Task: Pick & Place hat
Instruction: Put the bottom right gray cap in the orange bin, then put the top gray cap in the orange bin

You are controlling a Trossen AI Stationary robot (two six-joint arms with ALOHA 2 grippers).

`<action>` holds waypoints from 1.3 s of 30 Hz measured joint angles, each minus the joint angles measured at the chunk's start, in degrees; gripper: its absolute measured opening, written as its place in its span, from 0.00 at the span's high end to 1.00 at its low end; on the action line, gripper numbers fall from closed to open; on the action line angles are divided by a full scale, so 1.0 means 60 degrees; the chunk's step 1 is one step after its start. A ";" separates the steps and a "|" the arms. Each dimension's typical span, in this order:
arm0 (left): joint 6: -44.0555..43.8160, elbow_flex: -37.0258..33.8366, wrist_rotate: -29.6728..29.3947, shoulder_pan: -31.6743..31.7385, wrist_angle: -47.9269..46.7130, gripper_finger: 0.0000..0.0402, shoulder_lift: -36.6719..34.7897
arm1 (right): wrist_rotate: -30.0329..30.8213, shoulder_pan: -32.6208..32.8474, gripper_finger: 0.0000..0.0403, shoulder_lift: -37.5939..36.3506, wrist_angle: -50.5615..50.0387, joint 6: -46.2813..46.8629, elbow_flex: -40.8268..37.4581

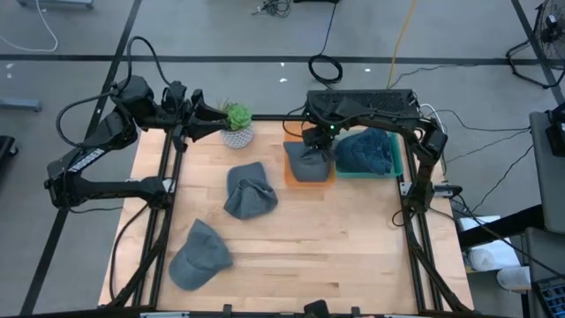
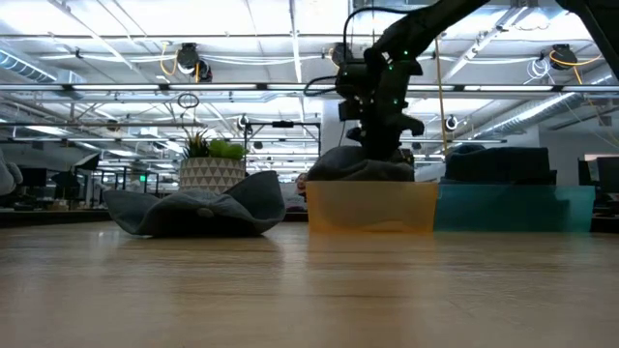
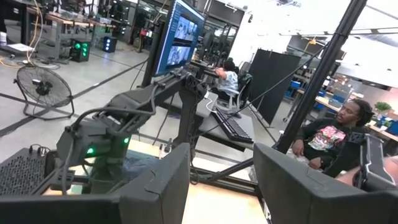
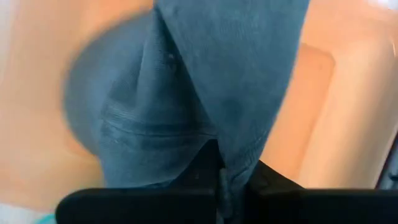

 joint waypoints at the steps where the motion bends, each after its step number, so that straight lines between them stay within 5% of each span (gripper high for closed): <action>1: -0.0012 0.0000 0.0000 0.0000 0.0000 0.54 0.0000 | 0.0203 -0.0003 0.99 0.0000 0.0175 0.0015 -0.0131; 7: -0.0191 0.0000 -0.0004 0.0000 0.0003 0.54 0.0000 | 0.1955 -0.0007 0.94 0.0007 0.0819 0.0189 -0.0355; 11: -0.0419 0.0000 -0.0001 0.0000 0.0004 0.54 0.0000 | 0.2155 -0.0007 0.87 -0.0074 0.0997 0.0467 -0.0362; 18: -0.0515 0.0000 0.0311 -0.0004 0.0007 0.54 0.0000 | 0.2172 0.0038 0.59 -0.0410 0.1143 0.0857 -0.0362; 27: -0.0430 0.0000 0.0105 0.0000 0.0004 0.54 0.0000 | 0.3413 0.0047 0.26 -0.1124 0.1899 0.1396 -0.0362; 39: -0.0944 0.0000 -0.0744 0.0279 -0.0489 0.50 0.0000 | 0.3063 0.0780 0.20 -0.2033 0.2232 0.5924 -0.0359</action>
